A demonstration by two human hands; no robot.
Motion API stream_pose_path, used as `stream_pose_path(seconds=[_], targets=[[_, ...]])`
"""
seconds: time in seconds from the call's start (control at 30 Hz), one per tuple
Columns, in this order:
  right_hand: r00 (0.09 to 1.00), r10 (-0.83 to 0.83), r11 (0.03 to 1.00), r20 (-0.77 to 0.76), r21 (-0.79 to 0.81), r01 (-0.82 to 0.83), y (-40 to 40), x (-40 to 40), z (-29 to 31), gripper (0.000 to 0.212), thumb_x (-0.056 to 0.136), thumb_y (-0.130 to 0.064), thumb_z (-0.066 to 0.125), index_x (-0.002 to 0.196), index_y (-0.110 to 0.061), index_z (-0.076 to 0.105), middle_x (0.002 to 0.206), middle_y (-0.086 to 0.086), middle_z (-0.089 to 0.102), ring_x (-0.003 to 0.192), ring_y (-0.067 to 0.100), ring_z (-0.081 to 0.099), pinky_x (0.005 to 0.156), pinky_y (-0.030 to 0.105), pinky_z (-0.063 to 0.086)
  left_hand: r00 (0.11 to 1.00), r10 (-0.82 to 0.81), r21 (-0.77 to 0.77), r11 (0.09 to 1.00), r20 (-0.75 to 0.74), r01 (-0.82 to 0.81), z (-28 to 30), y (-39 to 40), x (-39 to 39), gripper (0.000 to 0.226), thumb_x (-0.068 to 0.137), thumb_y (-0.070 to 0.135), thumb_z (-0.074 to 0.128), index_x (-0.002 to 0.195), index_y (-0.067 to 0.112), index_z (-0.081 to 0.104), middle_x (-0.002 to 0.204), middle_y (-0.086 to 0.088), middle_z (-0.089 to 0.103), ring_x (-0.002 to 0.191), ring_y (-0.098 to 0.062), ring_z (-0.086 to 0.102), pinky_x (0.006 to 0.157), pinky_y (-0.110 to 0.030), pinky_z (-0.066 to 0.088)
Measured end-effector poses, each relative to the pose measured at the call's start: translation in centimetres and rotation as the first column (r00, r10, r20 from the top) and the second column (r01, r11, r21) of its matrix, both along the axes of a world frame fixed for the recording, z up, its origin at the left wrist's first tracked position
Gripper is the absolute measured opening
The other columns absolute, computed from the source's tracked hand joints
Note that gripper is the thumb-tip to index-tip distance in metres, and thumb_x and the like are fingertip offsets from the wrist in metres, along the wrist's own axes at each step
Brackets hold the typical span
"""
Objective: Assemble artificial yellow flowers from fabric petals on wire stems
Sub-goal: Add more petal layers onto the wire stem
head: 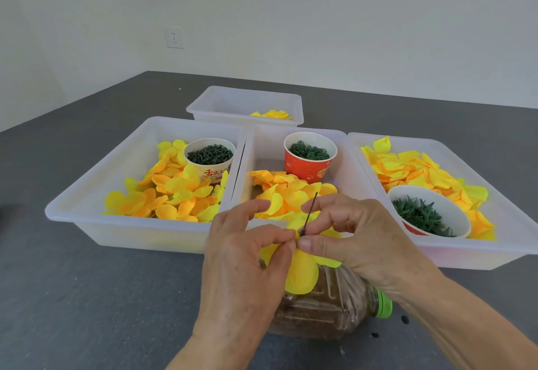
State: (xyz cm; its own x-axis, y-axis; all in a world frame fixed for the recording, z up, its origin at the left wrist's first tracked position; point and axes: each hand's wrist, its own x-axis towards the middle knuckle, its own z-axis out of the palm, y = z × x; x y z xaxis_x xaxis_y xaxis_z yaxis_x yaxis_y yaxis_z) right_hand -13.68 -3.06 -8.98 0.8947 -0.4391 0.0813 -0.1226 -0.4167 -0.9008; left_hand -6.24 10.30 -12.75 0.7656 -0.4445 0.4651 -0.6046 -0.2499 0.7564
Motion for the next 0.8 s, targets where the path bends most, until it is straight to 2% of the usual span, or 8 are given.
stream_pose_path(seconds=[0.1, 0.17, 0.23, 0.33, 0.4, 0.5, 0.6, 0.8], targets=[[1.000, -0.010, 1.000, -0.003, -0.007, 0.010, 0.1, -0.1, -0.1, 0.010, 0.064, -0.014, 0.082, 0.067, -0.020, 0.074, 0.102, -0.012, 0.066, 0.097, -0.001, 0.059, 0.087, 0.029, 0.040, 1.000, 0.006, 0.012, 1.000, 0.030, -0.006, 0.0, 0.0, -0.1, 0.013, 0.074, 0.017, 0.076, 0.079, 0.030, 0.077, 0.115, 0.020, 0.054, 0.115, -0.009, 0.042, 0.089, -0.023, 0.037], [1.000, -0.021, 1.000, 0.014, 0.018, 0.020, 0.2, -0.1, -0.1, 0.012, 0.064, -0.012, 0.082, 0.065, -0.021, 0.074, 0.100, -0.010, 0.067, 0.096, 0.003, 0.061, 0.091, 0.034, 0.043, 0.999, 0.012, 0.016, 1.000, 0.042, -0.013, 0.2, 0.1, -0.2, 0.014, 0.074, 0.018, 0.076, 0.081, 0.030, 0.077, 0.112, 0.026, 0.049, 0.115, -0.008, 0.041, 0.092, -0.030, 0.036], [0.999, -0.028, 0.998, 0.031, 0.055, 0.026, 0.4, -0.3, -0.1, 0.013, 0.064, -0.009, 0.082, 0.066, -0.020, 0.075, 0.100, -0.008, 0.068, 0.096, 0.005, 0.062, 0.097, 0.040, 0.044, 0.999, 0.006, 0.032, 0.999, 0.047, -0.008, 0.4, 0.2, -0.2, 0.014, 0.076, 0.022, 0.074, 0.085, 0.032, 0.076, 0.112, 0.029, 0.045, 0.117, -0.006, 0.038, 0.092, -0.026, 0.033], [0.999, -0.021, 0.997, 0.034, 0.071, 0.019, 0.4, -0.6, 0.0, 0.018, 0.067, -0.009, 0.080, 0.066, -0.026, 0.075, 0.102, -0.011, 0.068, 0.098, 0.000, 0.062, 0.100, 0.041, 0.043, 1.000, -0.001, 0.018, 1.000, -0.017, 0.002, 0.6, 0.4, -0.3, 0.014, 0.076, 0.029, 0.073, 0.088, 0.036, 0.075, 0.115, 0.034, 0.042, 0.119, -0.001, 0.035, 0.087, -0.006, 0.029], [0.999, -0.014, 0.999, 0.038, 0.048, 0.012, 0.3, -0.7, 0.0, 0.021, 0.069, -0.010, 0.079, 0.065, -0.030, 0.075, 0.102, -0.014, 0.068, 0.099, -0.002, 0.060, 0.100, 0.039, 0.043, 1.000, 0.001, 0.013, 1.000, -0.025, -0.001, 0.7, 0.4, -0.4, 0.015, 0.075, 0.028, 0.074, 0.087, 0.037, 0.075, 0.114, 0.034, 0.042, 0.118, -0.001, 0.036, 0.083, 0.000, 0.028], [0.999, -0.013, 1.000, 0.051, 0.027, 0.011, 0.2, -0.8, -0.1, 0.021, 0.069, -0.010, 0.080, 0.066, -0.030, 0.075, 0.103, -0.014, 0.067, 0.101, -0.003, 0.060, 0.098, 0.034, 0.043, 1.000, 0.002, 0.023, 1.000, -0.004, -0.002, 0.8, 0.3, -0.5, 0.014, 0.074, 0.025, 0.076, 0.085, 0.034, 0.076, 0.113, 0.030, 0.046, 0.118, -0.005, 0.038, 0.093, -0.023, 0.037], [0.999, 0.000, 1.000, 0.050, 0.008, 0.000, 0.1, -0.7, -0.1, 0.018, 0.069, -0.011, 0.080, 0.068, -0.028, 0.075, 0.105, -0.012, 0.067, 0.102, -0.002, 0.059, 0.096, 0.029, 0.043, 1.000, 0.013, 0.032, 0.999, 0.005, -0.013, 1.0, 0.2, -0.6, 0.011, 0.074, 0.023, 0.076, 0.082, 0.030, 0.076, 0.117, 0.017, 0.055, 0.117, -0.007, 0.040, 0.089, -0.043, 0.044], [0.999, -0.003, 0.996, 0.035, -0.087, 0.006, -0.3, -0.4, -0.3, 0.016, 0.068, -0.016, 0.081, 0.068, -0.030, 0.074, 0.106, -0.014, 0.066, 0.106, -0.001, 0.056, 0.095, 0.024, 0.039, 0.999, -0.012, 0.088, 0.996, 0.047, 0.008, 1.2, 0.0, -0.3, 0.008, 0.075, 0.020, 0.075, 0.077, 0.028, 0.076, 0.118, 0.010, 0.059, 0.116, -0.009, 0.041, 0.087, -0.048, 0.043]])
